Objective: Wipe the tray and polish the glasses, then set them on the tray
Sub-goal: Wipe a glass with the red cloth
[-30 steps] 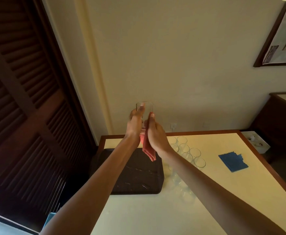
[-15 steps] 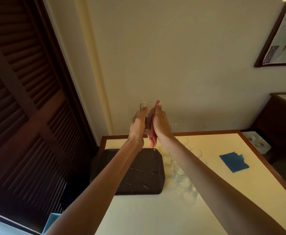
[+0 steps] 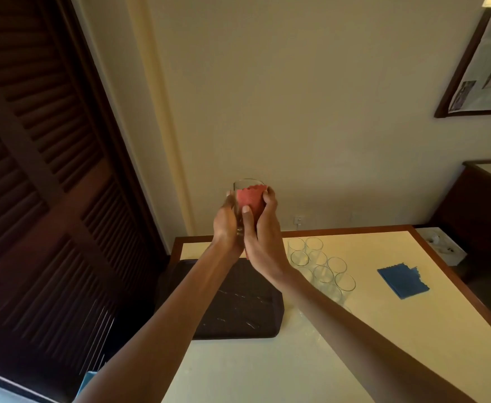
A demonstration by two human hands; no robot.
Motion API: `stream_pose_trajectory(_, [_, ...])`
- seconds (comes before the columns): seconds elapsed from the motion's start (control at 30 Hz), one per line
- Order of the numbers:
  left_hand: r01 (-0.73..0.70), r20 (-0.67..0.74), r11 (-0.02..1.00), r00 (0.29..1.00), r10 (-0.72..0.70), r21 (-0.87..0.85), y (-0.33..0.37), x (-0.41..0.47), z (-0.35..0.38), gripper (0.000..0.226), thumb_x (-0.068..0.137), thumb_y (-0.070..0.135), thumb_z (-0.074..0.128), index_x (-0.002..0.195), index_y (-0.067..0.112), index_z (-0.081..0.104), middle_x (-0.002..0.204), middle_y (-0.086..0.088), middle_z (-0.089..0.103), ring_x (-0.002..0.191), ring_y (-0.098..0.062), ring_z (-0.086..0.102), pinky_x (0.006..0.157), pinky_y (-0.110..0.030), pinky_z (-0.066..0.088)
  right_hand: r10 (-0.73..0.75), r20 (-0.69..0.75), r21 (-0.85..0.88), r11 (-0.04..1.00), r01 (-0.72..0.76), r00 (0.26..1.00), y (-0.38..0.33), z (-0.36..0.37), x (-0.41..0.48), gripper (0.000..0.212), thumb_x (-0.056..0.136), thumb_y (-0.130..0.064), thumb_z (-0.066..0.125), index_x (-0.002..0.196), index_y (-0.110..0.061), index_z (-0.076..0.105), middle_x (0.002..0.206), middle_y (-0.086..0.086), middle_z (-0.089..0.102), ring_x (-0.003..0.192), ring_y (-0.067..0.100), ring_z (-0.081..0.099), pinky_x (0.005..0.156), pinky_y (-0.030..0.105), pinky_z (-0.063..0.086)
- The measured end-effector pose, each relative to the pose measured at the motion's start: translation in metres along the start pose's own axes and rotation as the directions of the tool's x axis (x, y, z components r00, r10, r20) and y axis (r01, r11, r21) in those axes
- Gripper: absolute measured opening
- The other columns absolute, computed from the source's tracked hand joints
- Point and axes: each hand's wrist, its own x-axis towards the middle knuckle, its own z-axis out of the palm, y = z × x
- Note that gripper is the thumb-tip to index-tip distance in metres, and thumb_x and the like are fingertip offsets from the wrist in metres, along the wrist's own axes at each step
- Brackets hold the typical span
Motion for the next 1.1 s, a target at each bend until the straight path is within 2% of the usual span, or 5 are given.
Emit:
stream_pose_trajectory(0.17, [-0.026,0.083,0.997,0.996,0.02,0.079,0.001,-0.004,0.002,0.061,0.11,0.056,0.032,0.113,0.011,0.074,0.086,-0.007,0.076,0.082,-0.023,0.071,0.073,-0.035,0.059,0.16,-0.013,0.098,0.983,-0.158,0.987,0.0,-0.009,0.033,0.038,0.107,-0.042,0.036,0.129,-0.011,0.04,0.094,-0.001,0.067,0.074,0.007,0.069,0.069,0.028,0.06])
stream_pose_trajectory(0.4, [-0.05,0.065,0.99,0.997,0.042,0.132,0.005,-0.005,0.003,0.06,0.097,0.073,0.044,0.11,0.026,0.079,0.111,-0.017,0.076,0.11,-0.033,0.072,0.098,-0.048,0.059,0.331,0.089,0.071,0.939,-0.338,0.939,0.004,-0.005,0.016,0.051,0.107,-0.049,0.026,0.109,-0.01,0.058,0.082,0.0,0.069,0.069,0.011,0.07,0.066,0.022,0.058])
stream_pose_trajectory(0.7, [0.007,0.023,0.998,1.0,-0.009,0.069,0.0,-0.005,0.003,0.061,0.106,0.059,0.038,0.125,0.01,0.069,0.117,-0.018,0.074,0.11,-0.03,0.072,0.093,-0.04,0.06,-0.054,-0.012,-0.237,0.97,0.049,0.998,0.001,0.004,0.009,0.068,0.101,-0.054,0.027,0.153,-0.011,0.02,0.146,0.01,0.046,0.123,0.022,0.058,0.098,0.034,0.055])
stream_pose_trajectory(0.9, [-0.054,0.004,0.997,0.999,0.054,0.063,-0.001,-0.008,0.01,0.06,0.109,0.057,0.03,0.109,0.021,0.077,0.105,-0.008,0.079,0.109,-0.027,0.072,0.099,-0.045,0.056,0.297,0.059,0.106,0.947,-0.302,0.953,0.003,-0.013,0.048,0.051,0.107,-0.05,0.026,0.11,-0.013,0.061,0.084,0.002,0.069,0.074,0.014,0.07,0.07,0.025,0.058])
stream_pose_trajectory(1.1, [-0.056,0.002,0.992,0.998,0.057,0.111,0.01,-0.008,0.006,0.062,0.1,0.071,0.039,0.113,0.022,0.074,0.101,-0.008,0.08,0.095,-0.024,0.076,0.088,-0.038,0.061,0.383,0.169,0.12,0.906,-0.405,0.908,-0.001,-0.009,0.027,0.065,0.108,-0.049,0.019,0.096,-0.008,0.068,0.08,0.01,0.071,0.074,0.023,0.072,0.07,0.027,0.06])
